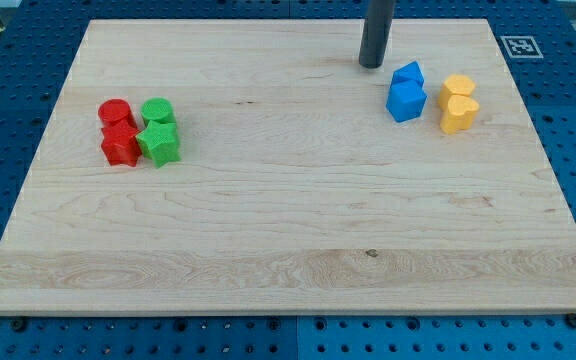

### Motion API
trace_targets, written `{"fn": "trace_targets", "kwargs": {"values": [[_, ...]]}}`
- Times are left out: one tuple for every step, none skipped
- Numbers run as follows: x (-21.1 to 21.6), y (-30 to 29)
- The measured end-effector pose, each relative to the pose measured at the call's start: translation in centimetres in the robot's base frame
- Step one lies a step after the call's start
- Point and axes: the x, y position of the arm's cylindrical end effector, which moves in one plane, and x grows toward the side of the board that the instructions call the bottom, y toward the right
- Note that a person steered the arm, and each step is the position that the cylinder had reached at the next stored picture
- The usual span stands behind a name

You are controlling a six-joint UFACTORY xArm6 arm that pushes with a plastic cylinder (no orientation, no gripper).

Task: Push the blue cube towards bottom left diagonal to the yellow heart

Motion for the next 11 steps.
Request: {"fn": "trace_targets", "kwargs": {"values": [[1.2, 0.0], [1.7, 0.0], [3.0, 0.0], [3.6, 0.1], [1.7, 0.1], [-0.1, 0.9], [-0.2, 2.1], [0.5, 2.3], [1.2, 2.5], [1.7, 2.6], [2.9, 2.8]]}}
